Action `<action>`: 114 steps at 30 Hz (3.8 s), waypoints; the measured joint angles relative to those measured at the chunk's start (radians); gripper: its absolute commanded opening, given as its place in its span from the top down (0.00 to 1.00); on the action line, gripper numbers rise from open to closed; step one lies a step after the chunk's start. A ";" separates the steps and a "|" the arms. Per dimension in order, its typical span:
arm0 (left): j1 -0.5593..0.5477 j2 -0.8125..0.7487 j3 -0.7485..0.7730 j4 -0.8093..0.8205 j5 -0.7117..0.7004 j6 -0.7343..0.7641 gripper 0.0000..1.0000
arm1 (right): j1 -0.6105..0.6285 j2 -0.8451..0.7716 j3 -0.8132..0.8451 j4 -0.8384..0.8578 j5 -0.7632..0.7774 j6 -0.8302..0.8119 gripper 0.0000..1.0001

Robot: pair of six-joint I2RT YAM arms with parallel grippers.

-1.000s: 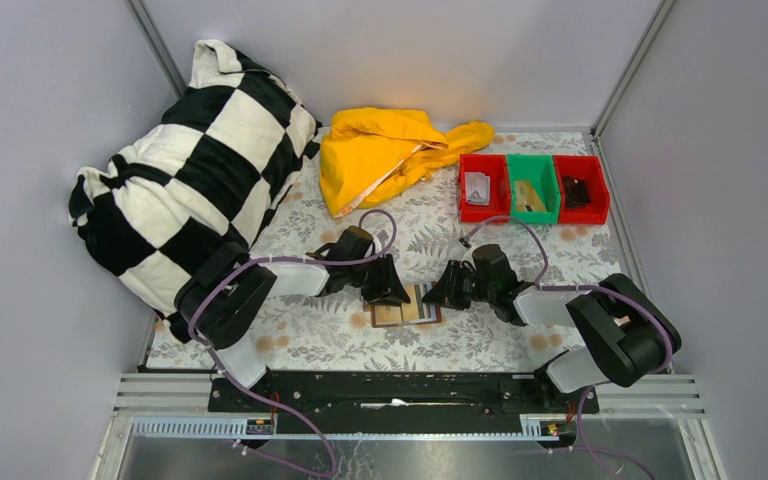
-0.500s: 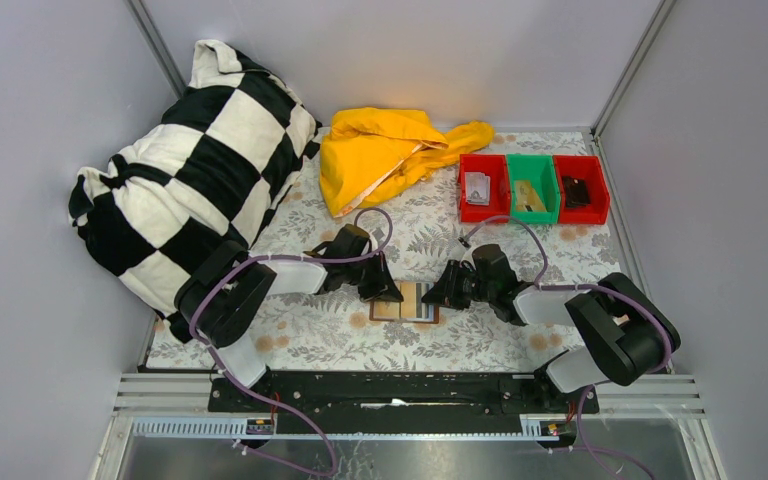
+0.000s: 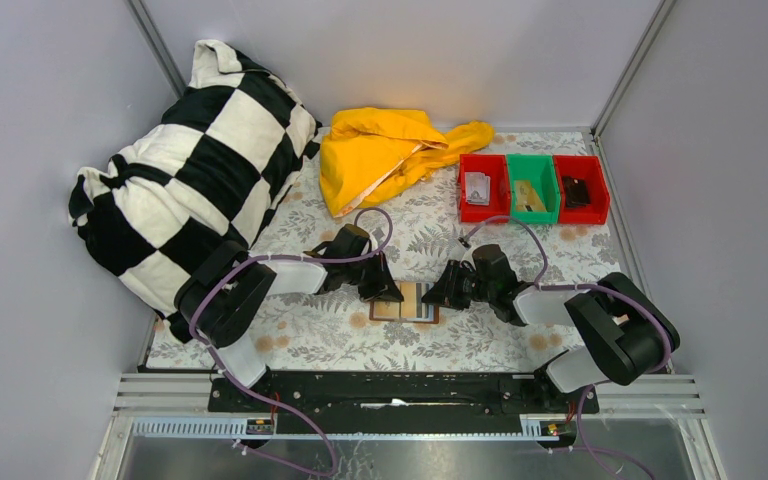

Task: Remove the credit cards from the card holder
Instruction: Remove the credit card from the card holder, then place the credit card in the storage box.

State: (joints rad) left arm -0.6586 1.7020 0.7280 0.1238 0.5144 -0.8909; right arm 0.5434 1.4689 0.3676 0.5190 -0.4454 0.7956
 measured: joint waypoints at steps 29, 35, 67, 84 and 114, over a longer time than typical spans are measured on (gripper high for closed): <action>0.090 -0.065 -0.001 -0.141 0.057 0.162 1.00 | 0.000 -0.044 0.017 -0.095 0.006 -0.013 0.74; 0.092 -0.066 -0.002 -0.145 0.066 0.175 1.00 | 0.001 -0.092 0.113 -0.229 0.010 -0.059 0.73; 0.096 -0.063 -0.013 -0.076 0.151 0.143 0.74 | 0.065 0.124 0.121 -0.033 -0.064 0.004 0.75; 0.097 -0.034 -0.013 -0.056 0.185 0.132 1.00 | 0.066 0.124 0.114 -0.018 -0.074 0.006 0.62; 0.167 -0.458 0.146 -0.267 0.344 0.223 1.00 | 0.067 -0.315 0.234 -0.022 -0.184 0.037 0.31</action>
State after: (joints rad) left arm -0.4911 1.2442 0.8745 -0.1432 0.8585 -0.6682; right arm 0.6106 1.1538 0.6018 0.4969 -0.6292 0.8330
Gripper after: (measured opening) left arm 0.007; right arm 0.686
